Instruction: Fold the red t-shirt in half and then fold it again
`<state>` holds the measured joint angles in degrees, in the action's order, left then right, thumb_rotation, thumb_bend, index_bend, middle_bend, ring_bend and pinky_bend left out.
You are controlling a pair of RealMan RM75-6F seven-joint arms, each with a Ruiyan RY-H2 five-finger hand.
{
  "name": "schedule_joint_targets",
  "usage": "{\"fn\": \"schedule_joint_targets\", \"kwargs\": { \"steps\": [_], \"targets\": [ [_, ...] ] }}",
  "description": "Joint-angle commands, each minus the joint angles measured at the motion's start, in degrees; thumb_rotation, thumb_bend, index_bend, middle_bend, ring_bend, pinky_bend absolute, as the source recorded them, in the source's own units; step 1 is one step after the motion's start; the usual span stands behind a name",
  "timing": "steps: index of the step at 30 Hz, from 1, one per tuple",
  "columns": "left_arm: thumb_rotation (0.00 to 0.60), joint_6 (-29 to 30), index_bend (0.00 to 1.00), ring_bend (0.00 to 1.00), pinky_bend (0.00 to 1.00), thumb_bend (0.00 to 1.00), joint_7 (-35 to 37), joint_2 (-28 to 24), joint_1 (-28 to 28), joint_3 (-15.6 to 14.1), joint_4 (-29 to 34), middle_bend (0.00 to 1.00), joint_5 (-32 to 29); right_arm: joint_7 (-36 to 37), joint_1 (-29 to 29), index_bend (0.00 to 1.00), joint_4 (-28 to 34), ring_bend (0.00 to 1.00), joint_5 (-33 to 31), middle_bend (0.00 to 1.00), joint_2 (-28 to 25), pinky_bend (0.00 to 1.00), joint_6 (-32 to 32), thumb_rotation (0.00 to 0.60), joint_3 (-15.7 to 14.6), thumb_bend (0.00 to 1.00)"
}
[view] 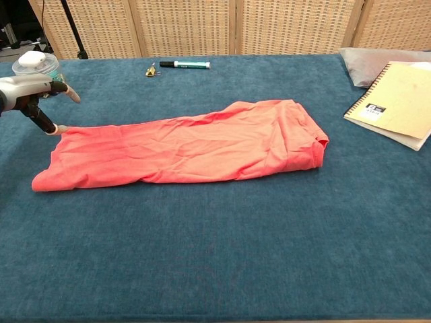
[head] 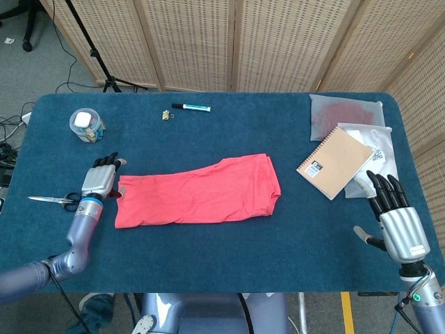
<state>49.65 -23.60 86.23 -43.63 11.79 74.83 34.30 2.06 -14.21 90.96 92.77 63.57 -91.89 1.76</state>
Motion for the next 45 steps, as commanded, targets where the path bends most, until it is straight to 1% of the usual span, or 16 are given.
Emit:
{"fn": "schedule_joint_targets", "kwargs": {
  "steps": [1,2,10,16,23,27,37,45],
  "targets": [
    [0.6,-1.32,0.28,0.0,0.0,0.36,-0.4,1.11,-0.91,0.3,-1.42,0.0,-1.27,0.23,0.07,0.0,-0.01,0.0,0.01,0.0,0.01,0.0,0.27,0.6,0.18,0.0],
    [0.6,-1.56,0.3,0.0,0.0,0.36,-0.47,1.36,-1.12,0.34,-1.79,0.0,-1.52,0.26,0.1,0.0,-0.06,0.0,0.02,0.0,0.03,0.0,0.42,0.6,0.27,0.0],
    [0.6,-1.51,0.3,0.0,0.0,0.36,-1.38,2.72,-1.94,0.17,-3.63,0.0,-2.29,0.51,0.33,0.0,-0.14,0.0,0.05,0.0,0.1,0.0,1.2,0.6,0.78,0.0],
    [0.6,-2.48,0.31,0.0,0.0,0.37,-2.26,3.8,-2.72,0.23,-5.59,0.0,-4.21,0.65,0.58,0.0,0.04,0.0,0.1,0.0,-0.03,0.0,1.62,0.6,1.1,0.0],
    [0.6,-1.9,0.36,0.0,0.0,0.37,-4.06,5.77,-3.59,0.26,-7.87,0.0,-6.53,1.44,0.73,0.0,0.14,0.0,0.12,0.0,-0.18,0.0,2.36,0.6,1.5,0.0],
    [0.6,-0.44,0.39,0.0,0.0,0.37,-5.72,7.44,-3.99,0.29,-8.91,0.0,-7.86,1.61,0.85,0.0,0.16,0.0,0.19,0.0,-0.19,0.0,2.65,0.6,1.71,0.0],
    [0.6,0.39,0.4,0.0,0.0,0.37,-8.03,8.76,-4.3,0.75,-10.33,0.0,-9.8,1.98,1.14,0.0,0.42,0.0,0.6,0.0,-0.37,0.0,3.02,0.6,1.98,0.0],
    [0.6,-0.2,0.46,0.0,0.0,0.38,-8.74,9.82,-4.03,1.02,-12.33,0.0,-10.81,2.13,1.34,0.0,0.76,0.0,0.99,0.0,-0.49,0.0,3.25,0.6,2.1,0.0]
  ]
}}
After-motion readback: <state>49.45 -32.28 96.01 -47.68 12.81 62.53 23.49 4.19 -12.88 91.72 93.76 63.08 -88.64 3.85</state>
